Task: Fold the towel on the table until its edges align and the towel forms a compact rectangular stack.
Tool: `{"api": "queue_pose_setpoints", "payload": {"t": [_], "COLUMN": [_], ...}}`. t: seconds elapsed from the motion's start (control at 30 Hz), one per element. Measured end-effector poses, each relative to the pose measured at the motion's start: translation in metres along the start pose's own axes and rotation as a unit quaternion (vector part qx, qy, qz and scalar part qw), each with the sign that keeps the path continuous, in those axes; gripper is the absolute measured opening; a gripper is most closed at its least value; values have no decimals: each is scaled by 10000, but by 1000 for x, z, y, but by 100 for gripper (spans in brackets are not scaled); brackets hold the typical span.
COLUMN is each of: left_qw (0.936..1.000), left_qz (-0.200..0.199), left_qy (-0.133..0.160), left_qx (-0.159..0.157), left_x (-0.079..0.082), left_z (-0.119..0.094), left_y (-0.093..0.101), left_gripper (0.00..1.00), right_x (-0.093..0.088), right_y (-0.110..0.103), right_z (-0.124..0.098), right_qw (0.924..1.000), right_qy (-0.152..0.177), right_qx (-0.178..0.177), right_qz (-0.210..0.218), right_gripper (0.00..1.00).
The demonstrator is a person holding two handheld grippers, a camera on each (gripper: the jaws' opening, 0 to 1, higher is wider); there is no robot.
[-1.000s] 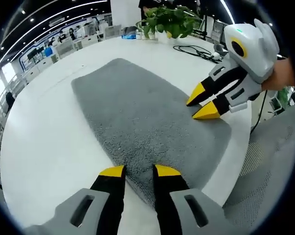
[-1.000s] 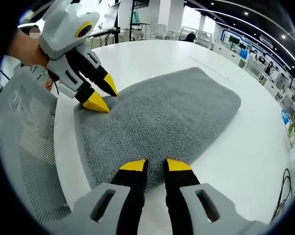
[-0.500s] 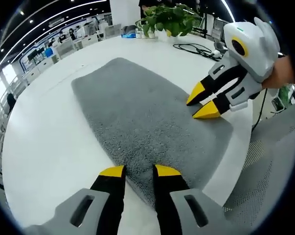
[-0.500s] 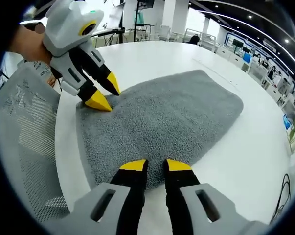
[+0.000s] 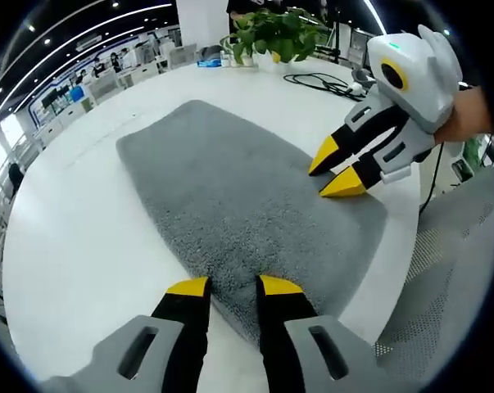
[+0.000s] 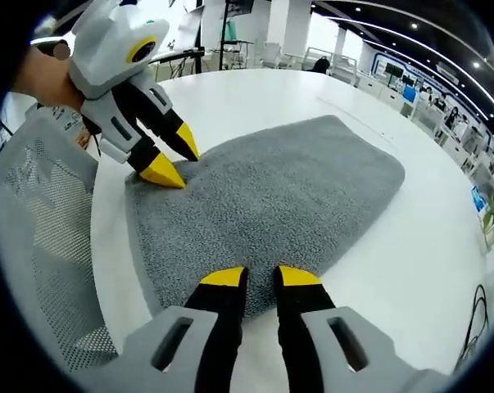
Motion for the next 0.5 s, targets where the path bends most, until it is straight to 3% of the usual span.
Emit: {"api": "queue_pose_setpoints", "payload": {"t": [0.07, 0.17, 0.23, 0.33, 0.4, 0.5], "left_qw": [10000, 10000, 9998, 9997, 9995, 9987], "left_qz": [-64, -11, 194, 234, 259, 313], "left_qy": [13, -15, -14, 33, 128, 384], "left_qx": [-39, -65, -80, -91, -102, -116], "left_x": [0, 1, 3, 7, 11, 20], "left_z": [0, 1, 1, -2, -5, -14], "left_y": [-1, -1, -2, -2, -2, -1], "left_gripper": [23, 23, 23, 23, 23, 23], "right_x": [1, 4, 6, 10, 13, 21], "right_y": [0, -2, -2, -2, -5, -9], "right_z": [0, -1, -2, -7, -11, -18], "right_qw": [10000, 9991, 9991, 9993, 9991, 9979], "right_qy": [-12, -30, 46, 310, 389, 581], "right_qx": [-35, -166, -196, -208, -196, -152], "right_qz": [-12, -382, -385, -45, 7, -255], "right_gripper": [14, 14, 16, 21, 26, 26]}}
Point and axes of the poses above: the point that each gripper's makers call its tool centre point, and the gripper's own axes: z roughly forward along the fingers, y roughly to its right, x roughly out of its top, the point moved 6 cm from there along -z, roughly backward along the fingers, and after that the axes turned 3 degrees about y, right-handed, at the moved point
